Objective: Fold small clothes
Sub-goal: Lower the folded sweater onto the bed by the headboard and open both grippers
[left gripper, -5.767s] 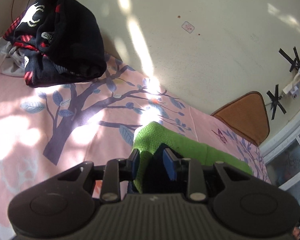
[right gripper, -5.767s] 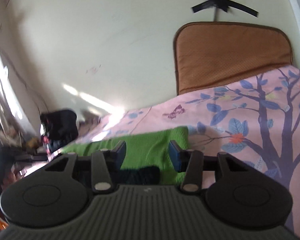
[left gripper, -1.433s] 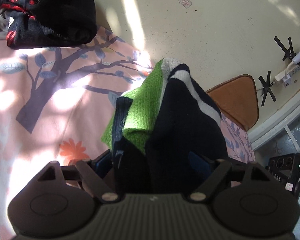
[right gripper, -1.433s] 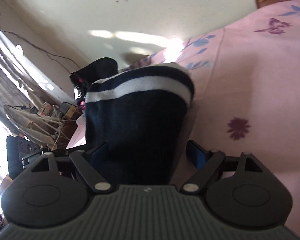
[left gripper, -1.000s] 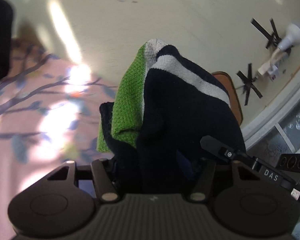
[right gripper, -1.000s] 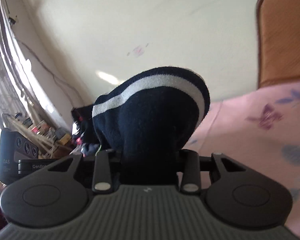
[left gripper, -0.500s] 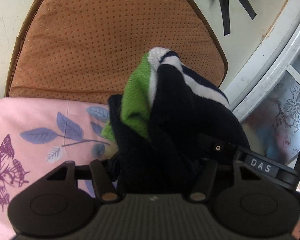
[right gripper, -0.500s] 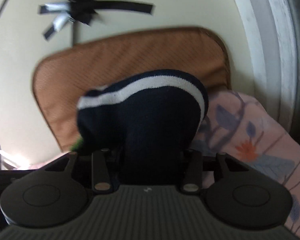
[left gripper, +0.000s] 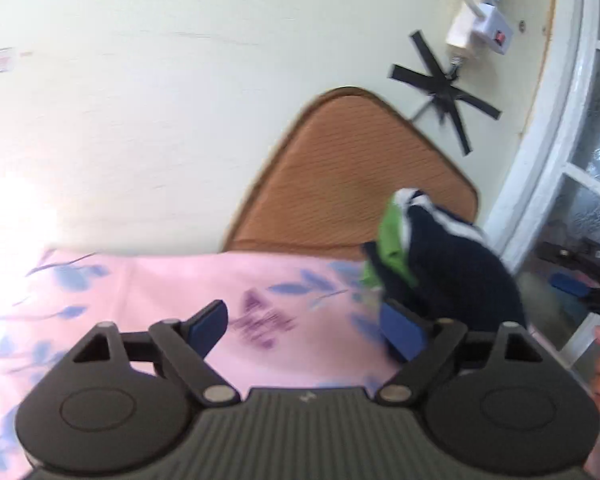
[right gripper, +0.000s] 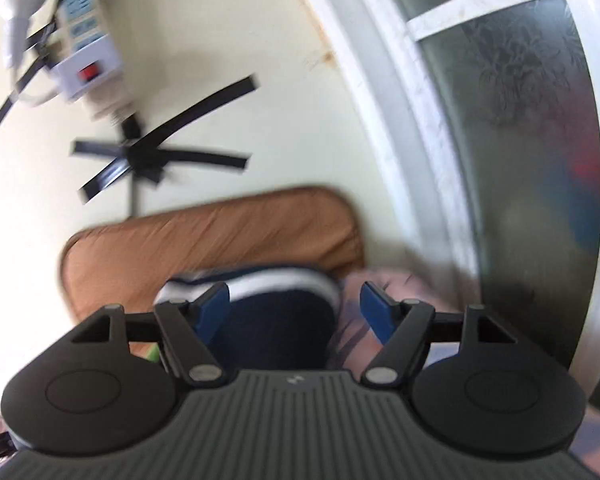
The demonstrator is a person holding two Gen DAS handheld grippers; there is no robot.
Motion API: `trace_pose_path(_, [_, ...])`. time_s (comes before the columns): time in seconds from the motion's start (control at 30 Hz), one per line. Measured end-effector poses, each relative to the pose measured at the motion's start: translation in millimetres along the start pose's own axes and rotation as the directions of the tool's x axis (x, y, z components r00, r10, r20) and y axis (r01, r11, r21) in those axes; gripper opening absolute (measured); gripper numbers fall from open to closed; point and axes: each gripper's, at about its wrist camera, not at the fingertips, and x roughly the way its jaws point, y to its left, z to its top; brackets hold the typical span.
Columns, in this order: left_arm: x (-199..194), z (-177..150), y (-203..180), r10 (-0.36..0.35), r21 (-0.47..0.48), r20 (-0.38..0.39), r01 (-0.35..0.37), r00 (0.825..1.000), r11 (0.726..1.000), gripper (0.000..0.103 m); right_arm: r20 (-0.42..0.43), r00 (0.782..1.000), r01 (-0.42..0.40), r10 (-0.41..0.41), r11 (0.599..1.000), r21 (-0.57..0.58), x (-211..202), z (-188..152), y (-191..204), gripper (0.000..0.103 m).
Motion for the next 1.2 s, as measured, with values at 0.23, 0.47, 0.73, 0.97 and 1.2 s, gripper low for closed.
trace_pose_path(0.23, [-54, -55, 9, 0.101, 0.062, -0.029, -0.099, 0.995, 0.993, 0.089, -0.106, 0.994, -0.011, 0.008, 1.000, -0.025, -70, -91, 31, 0.081])
trace_pose_path(0.47, [-92, -96, 1, 0.160, 0.132, -0.009, -0.157, 0.987, 0.979, 0.103, -0.108, 0.992, 0.068, -0.071, 0.997, -0.029, -108, -146, 68, 0.084])
trace_pose_path(0.73, [-116, -106, 5, 0.198, 0.133, 0.063, -0.205, 0.978, 0.970, 0.103, -0.084, 0.987, 0.131, -0.138, 0.987, -0.090, -120, -166, 84, 0.087])
trace_pose_path(0.97, [-113, -106, 12, 0.208, 0.087, 0.049, -0.211, 0.977, 0.974, 0.103, -0.074, 0.985, 0.149, -0.153, 0.987, -0.058, -121, -169, 80, 0.088])
trace_pose_path(1.2, [-111, -106, 11, 0.172, 0.091, 0.034, -0.174, 0.985, 0.980, 0.103, -0.053, 0.982, 0.179, -0.181, 0.983, -0.035, -125, -169, 79, 0.088])
